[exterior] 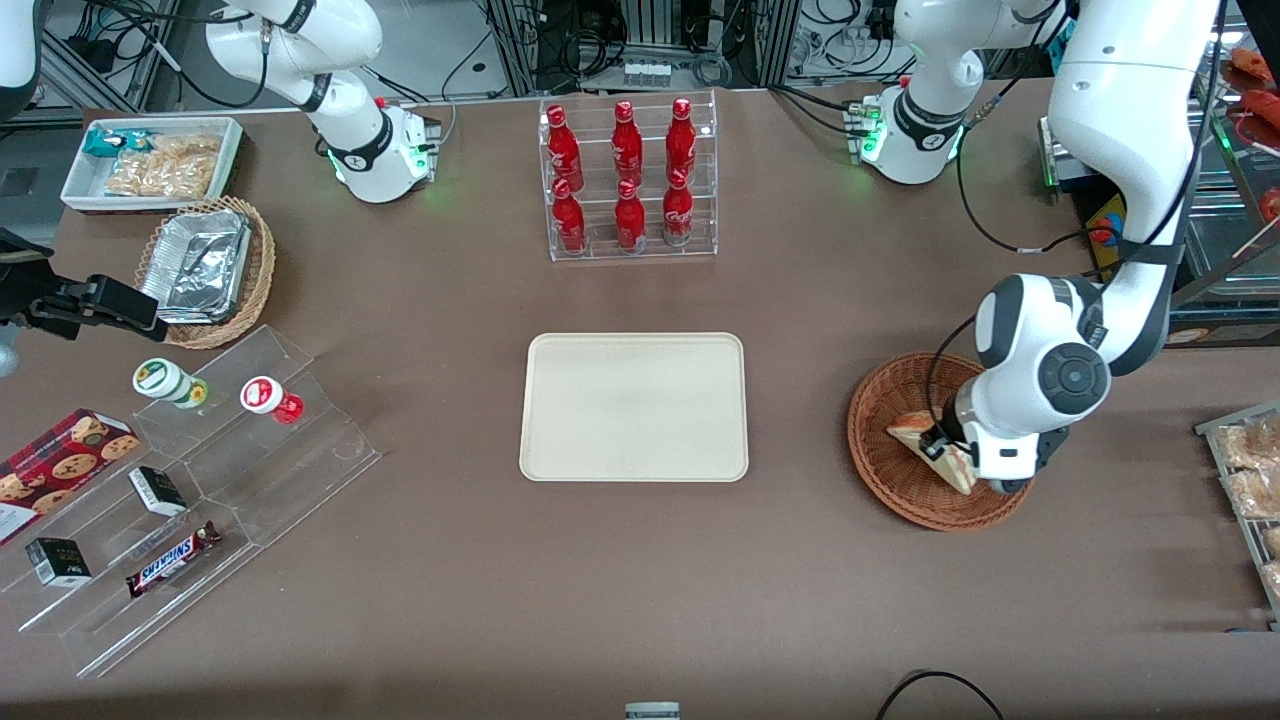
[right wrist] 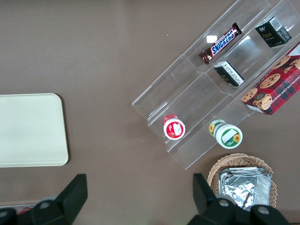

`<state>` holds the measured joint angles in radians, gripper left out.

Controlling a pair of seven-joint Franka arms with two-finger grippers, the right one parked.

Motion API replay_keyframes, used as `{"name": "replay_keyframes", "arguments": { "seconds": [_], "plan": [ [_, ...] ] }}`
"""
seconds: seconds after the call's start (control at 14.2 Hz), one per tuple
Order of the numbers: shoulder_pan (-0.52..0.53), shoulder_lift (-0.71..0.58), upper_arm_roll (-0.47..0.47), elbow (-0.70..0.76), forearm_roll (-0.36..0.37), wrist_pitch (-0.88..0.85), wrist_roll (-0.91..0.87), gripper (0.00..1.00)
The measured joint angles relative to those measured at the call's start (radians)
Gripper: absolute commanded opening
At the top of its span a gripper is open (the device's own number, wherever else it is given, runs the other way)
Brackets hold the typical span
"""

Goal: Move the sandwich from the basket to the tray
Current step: 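Lift the sandwich and carry it over the cream tray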

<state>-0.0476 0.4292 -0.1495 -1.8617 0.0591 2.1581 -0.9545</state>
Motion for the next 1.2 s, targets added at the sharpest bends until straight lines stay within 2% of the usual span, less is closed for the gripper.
{"name": "replay_keyframes", "arguments": {
  "seconds": [0.35,0.63,0.84,0.98,1.2],
  "plan": [
    [-0.243,-0.007,-0.008,0.202,0.001,-0.213,-0.09,0.26],
    [-0.453,0.105,-0.007,0.339,0.001,-0.227,-0.099,0.26],
    [-0.541,0.23,-0.008,0.459,0.001,-0.226,0.0,0.26],
    [-0.58,0.284,-0.008,0.494,0.001,-0.226,0.114,0.26],
    [-0.624,0.342,-0.01,0.533,0.001,-0.22,0.169,0.26]
  ]
}}
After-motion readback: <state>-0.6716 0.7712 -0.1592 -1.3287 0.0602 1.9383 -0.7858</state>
